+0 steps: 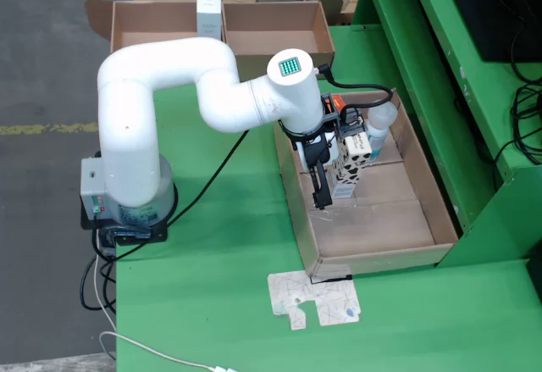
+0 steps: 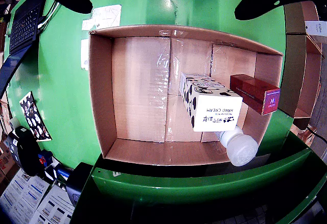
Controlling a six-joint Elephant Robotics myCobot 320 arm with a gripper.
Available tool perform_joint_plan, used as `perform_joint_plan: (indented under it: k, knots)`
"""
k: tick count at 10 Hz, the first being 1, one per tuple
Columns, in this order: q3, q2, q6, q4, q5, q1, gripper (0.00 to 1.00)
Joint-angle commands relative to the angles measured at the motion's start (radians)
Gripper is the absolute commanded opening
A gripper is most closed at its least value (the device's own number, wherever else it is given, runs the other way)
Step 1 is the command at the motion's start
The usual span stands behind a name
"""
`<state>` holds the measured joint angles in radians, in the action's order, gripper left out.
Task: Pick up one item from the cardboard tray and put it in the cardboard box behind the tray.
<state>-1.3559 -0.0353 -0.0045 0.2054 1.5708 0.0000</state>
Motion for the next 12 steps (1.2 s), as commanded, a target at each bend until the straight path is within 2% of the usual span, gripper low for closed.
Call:
perform_joint_plan:
  k: [1, 3, 4, 5, 7, 8, 9, 12]
  knots:
    - [0.025, 0.017, 0.0, 0.011, 0.0, 0.0, 1.0]
    - [0.025, 0.017, 0.0, 0.011, 0.0, 0.0, 1.0]
    - [0.142, -0.034, -0.004, -0.065, 0.014, -0.012, 1.0]
    - [0.142, -0.034, -0.004, -0.065, 0.014, -0.012, 1.0]
    - [0.485, -0.204, -0.016, -0.274, 0.045, -0.033, 1.0]
    - [0.485, -0.204, -0.016, -0.274, 0.045, -0.033, 1.0]
    - [0.702, -0.329, -0.005, -0.372, 0.041, -0.032, 1.0]
    - [0.864, -0.416, 0.016, -0.442, 0.007, -0.003, 1.0]
